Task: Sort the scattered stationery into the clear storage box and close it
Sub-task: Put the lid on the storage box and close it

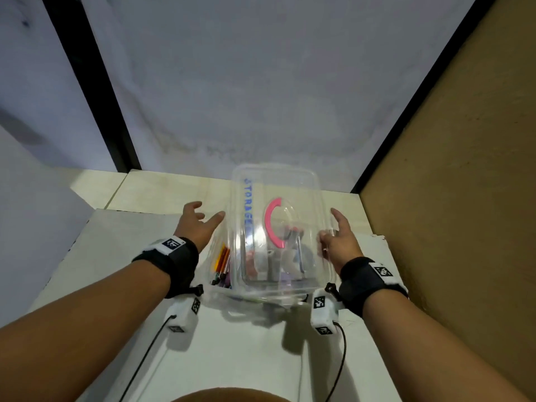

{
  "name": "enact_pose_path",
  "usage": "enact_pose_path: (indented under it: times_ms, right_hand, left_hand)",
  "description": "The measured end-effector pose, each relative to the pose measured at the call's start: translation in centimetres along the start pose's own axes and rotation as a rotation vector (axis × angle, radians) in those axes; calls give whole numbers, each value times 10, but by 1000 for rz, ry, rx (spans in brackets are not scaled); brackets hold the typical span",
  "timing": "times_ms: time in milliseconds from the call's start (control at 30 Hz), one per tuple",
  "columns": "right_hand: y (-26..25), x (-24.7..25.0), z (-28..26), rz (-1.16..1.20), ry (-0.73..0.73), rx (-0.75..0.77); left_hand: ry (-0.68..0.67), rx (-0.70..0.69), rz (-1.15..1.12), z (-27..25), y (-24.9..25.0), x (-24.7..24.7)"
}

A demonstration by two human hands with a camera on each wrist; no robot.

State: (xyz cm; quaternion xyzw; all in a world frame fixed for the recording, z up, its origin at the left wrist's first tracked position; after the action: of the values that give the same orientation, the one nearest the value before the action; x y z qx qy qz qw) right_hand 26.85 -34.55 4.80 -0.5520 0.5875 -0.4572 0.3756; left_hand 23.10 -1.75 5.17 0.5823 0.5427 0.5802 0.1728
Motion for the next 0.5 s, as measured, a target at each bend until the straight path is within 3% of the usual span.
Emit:
enact_pose_path:
  times_ms: [167,267,367,433,500]
  right_hand:
    - [0,-39,-8,-327,-333,16]
    - [3,-54,-10,-416,-433,65]
    - [5,-55,-5,-392,-410,69]
    - [3,-48,-1,-399,-340,63]
    - [-3,-34,5,-463,-222,103]
  left_hand:
    - [-41,-126,45,10,24,-2]
    - [-243,-137,310,11,25,-21]
    - [-330,-144,557,12,15,-33]
    - [-313,-82,434,17,8,-34]
    - [-276,51,161,21,-2,-32]
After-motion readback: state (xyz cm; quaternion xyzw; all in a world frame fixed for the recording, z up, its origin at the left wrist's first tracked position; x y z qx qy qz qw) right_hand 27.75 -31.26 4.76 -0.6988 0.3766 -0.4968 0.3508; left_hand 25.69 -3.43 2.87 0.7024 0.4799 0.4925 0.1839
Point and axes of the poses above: each hand's wrist, its own z-axis towards the middle knuckle, its own x-axis out of the back of the hand, y = z × x, the point moved 9 cm from there along z, towards the middle knuckle, and after that the axes turned 8 degrees about z, right-handed, at the moved point
